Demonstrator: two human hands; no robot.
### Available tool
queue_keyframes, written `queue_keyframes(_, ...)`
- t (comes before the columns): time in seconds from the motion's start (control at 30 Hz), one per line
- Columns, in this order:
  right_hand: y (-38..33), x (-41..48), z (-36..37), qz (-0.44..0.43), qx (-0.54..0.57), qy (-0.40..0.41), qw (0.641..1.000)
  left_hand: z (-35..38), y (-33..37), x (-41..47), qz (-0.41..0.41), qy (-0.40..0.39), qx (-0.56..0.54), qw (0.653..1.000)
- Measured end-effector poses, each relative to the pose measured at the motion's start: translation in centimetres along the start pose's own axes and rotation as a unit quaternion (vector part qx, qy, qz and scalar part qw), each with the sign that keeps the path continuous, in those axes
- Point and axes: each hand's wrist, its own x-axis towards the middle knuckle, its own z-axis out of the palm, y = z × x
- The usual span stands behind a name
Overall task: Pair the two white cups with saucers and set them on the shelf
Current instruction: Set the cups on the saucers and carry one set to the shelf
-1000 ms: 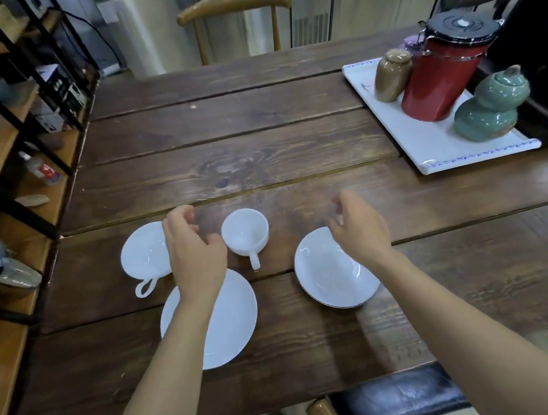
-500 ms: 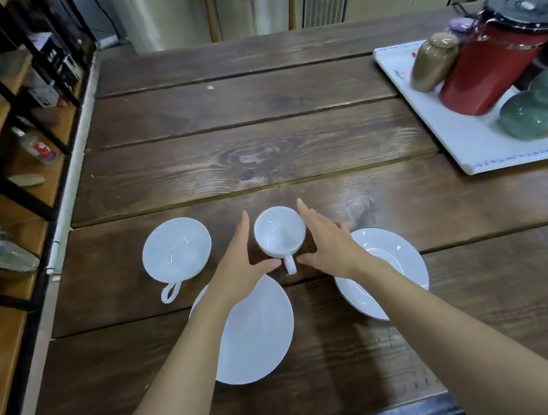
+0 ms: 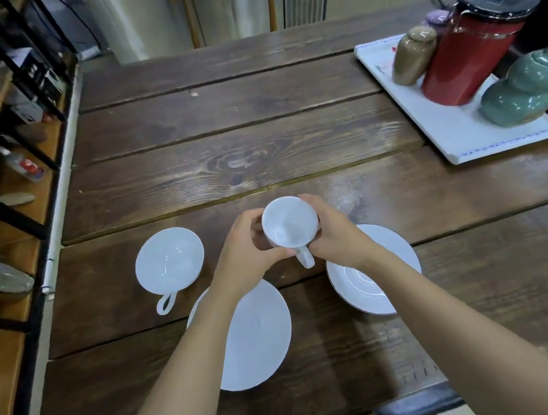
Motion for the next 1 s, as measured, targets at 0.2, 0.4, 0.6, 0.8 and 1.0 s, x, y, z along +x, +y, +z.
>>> queue_keyframes(0.2,0.5,-4.2,-4.6,0.025,0.014,0.033,0.999,3.5,2.6,-0.7,0.02,-0.05,0.034,0.998)
queue_keyframes(0.4,2.6,-7.7,-7.0,0.079,-0.014,0.036,0.996,8.2,3.1,-1.9,0.017,-0.103,0.034,0.994)
queue_keyframes(0.6,4.4,-9.2,-7.5,0.079,-0.034,0.017,0.996,10.8,2.2,-2.7,-0.007,-0.112,0.049,0.992)
queue_keyframes(0.8,6.5,-9.3,-7.4,0.103,-0.075,0.014,0.992,12.0,1.4,-3.0,-0.031,-0.101,0.059,0.993)
queue_keyframes(1.0,6.6,-8.8,-8.1,0.088,-0.116,-0.009,0.989,12.0,1.6,-3.0,-0.038,-0.114,0.054,0.991)
